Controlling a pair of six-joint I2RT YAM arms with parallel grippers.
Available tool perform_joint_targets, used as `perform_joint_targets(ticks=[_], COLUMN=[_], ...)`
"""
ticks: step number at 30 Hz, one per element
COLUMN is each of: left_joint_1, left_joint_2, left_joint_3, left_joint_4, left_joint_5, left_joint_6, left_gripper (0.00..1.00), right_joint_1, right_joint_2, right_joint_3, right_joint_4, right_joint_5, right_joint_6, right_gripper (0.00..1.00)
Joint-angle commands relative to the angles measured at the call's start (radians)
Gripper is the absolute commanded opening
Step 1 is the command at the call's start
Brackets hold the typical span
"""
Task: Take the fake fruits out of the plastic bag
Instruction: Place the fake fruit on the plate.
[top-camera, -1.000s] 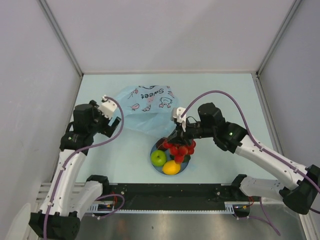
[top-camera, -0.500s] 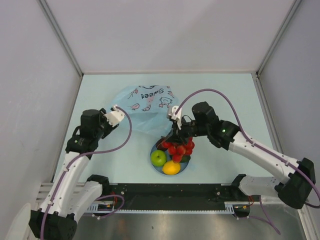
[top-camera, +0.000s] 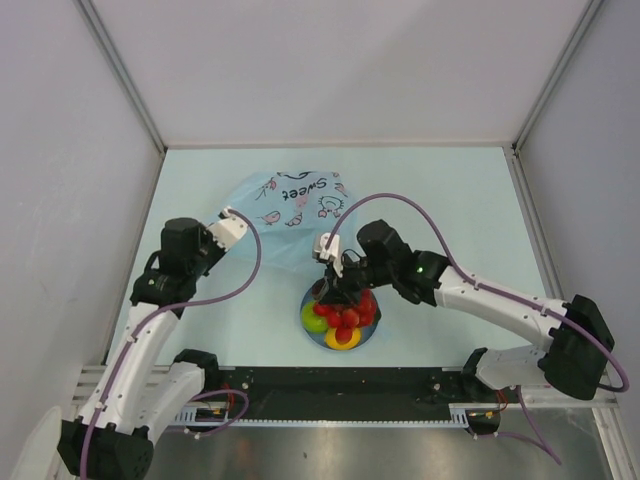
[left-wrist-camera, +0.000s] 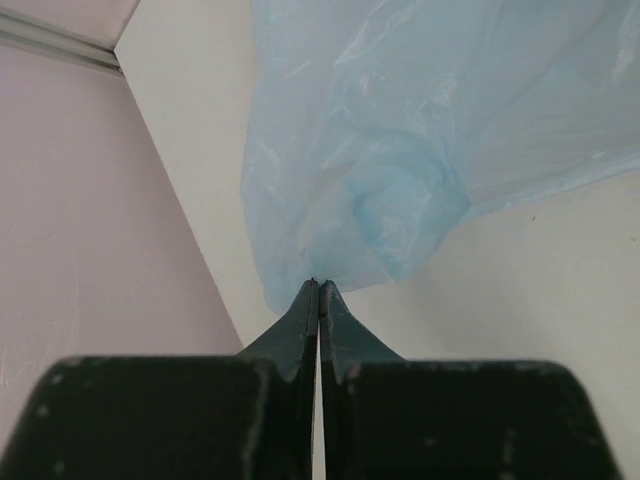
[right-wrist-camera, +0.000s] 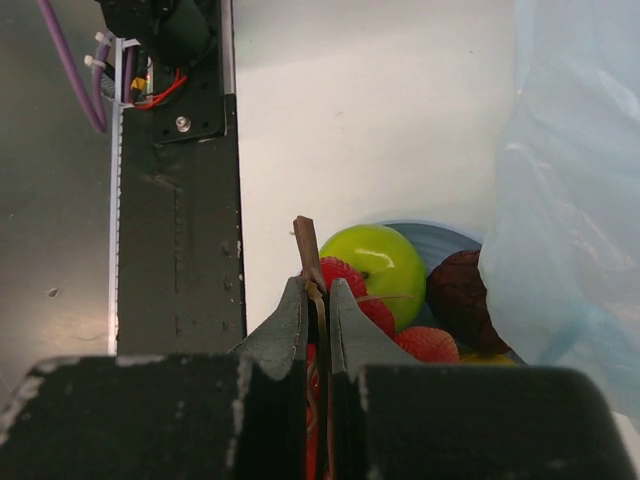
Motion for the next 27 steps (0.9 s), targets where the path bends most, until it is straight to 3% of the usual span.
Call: perform_joint_targets(ticks=[1, 5, 11, 12, 17, 22, 25, 27], left_joint_1=[-0.005, -0.005, -0.006, -0.005, -0.005, -0.005, -0.005, -0.005], left_joint_2=[-0.015, -0.015, -0.015, -0.015, -0.006, 0.001, 0.002, 0.001], left_joint_3=[0.059, 0.071, 0.068, 0.067, 0.067, 0.071, 0.068, 0.067], left_joint_4=[-0.002, -0.005, -0.008, -0.008, 0.004, 0.009, 0.009, 0.012], left_joint_5=[0.032, 0.034, 0.040, 0.041, 0.046, 0.049, 0.051, 0.051], left_joint_6=[-0.046, -0.056, -0.063, -0.063, -0.071, -0.072, -0.072, -0.072], left_gripper=[0.00, 0.00, 0.00, 0.00, 0.00, 0.00, 0.00, 0.00], right_joint_1=[0.014, 0.014, 0.017, 0.018, 0.033, 0.064, 0.070, 0.070], right_joint_2=[0.017, 0.029, 0.038, 0.038, 0.042, 0.055, 0.063, 0.066], right_joint_3=[-0.032, -0.048, -0.051, -0.051, -0.051, -0.051, -0.051, -0.051], right_joint_4=[0.102, 0.122, 0.151, 0.158, 0.181, 0.181, 0.175, 0.176], right_joint_5=[0.083, 0.111, 0.094, 0.094, 0.066, 0.074, 0.078, 0.085], right_joint_6=[0.040, 0.048, 0.062, 0.063, 0.092, 0.082, 0.077, 0.078], right_gripper=[0.00, 0.00, 0.16, 0.24, 0.12, 0.13, 0.31, 0.49])
